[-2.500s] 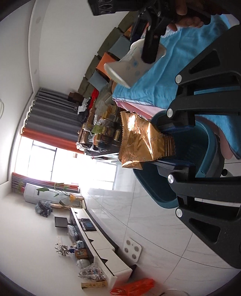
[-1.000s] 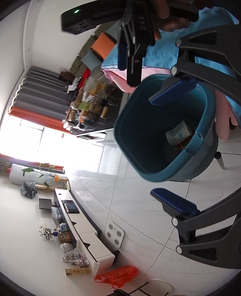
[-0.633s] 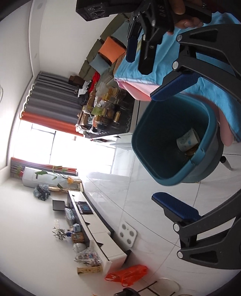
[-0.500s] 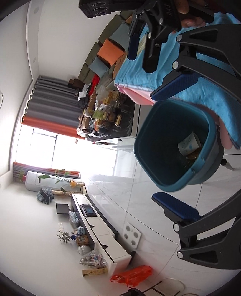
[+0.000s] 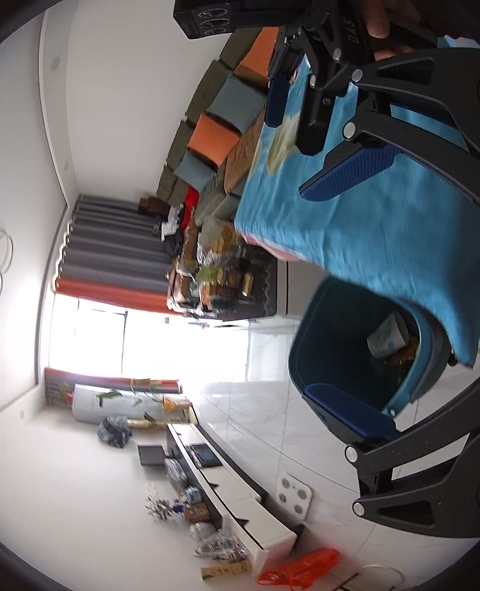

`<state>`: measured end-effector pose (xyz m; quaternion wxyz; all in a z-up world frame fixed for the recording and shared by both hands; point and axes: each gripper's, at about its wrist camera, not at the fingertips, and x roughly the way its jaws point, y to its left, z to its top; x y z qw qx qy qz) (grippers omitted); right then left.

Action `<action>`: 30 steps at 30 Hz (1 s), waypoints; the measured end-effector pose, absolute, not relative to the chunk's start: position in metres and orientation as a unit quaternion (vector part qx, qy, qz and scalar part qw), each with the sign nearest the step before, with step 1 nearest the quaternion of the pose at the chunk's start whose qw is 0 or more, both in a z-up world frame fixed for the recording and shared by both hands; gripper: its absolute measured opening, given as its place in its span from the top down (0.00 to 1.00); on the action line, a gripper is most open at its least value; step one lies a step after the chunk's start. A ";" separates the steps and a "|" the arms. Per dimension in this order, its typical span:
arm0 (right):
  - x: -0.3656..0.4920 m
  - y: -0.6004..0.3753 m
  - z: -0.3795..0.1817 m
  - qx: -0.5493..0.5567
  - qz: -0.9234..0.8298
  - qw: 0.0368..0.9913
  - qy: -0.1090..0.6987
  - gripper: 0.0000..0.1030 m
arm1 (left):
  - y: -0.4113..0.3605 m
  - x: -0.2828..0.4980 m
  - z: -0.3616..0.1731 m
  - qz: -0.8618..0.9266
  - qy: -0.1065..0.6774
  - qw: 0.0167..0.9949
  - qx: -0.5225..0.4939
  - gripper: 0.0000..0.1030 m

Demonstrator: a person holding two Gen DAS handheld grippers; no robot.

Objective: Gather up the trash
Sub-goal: 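Return both tools over the table toward the white foam net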

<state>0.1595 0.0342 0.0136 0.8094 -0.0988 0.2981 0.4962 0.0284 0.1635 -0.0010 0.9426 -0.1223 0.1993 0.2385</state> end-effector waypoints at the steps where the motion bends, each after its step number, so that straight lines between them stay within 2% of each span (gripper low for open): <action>1: 0.159 0.029 0.014 -0.097 0.492 0.813 0.296 0.07 | 0.156 0.031 0.002 0.231 0.196 0.945 -0.119 0.06; 13: 0.143 -0.077 0.020 -0.044 0.418 0.870 0.258 0.07 | 0.089 0.056 0.014 0.154 0.165 0.970 -0.090 0.06; 30: 0.103 -0.211 -0.005 -0.008 0.243 0.948 0.207 0.07 | 0.000 0.073 0.012 0.040 0.153 0.987 -0.038 0.05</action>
